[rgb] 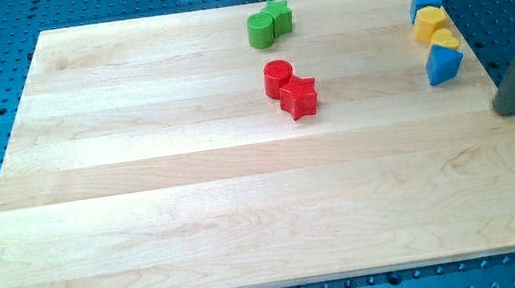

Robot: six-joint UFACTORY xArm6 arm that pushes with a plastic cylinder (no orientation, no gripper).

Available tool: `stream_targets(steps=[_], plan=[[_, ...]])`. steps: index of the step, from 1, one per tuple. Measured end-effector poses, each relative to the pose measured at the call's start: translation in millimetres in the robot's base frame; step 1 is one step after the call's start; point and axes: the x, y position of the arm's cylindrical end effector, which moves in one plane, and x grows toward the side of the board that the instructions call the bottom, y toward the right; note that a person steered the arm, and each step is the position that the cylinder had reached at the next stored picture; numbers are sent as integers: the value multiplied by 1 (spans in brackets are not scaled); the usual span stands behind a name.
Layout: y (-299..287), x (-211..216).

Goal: Push the yellow hexagon into the green star

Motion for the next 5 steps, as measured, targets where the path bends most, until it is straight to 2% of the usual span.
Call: stream_targets(steps=[3, 5], plan=[[1, -104], [14, -112]])
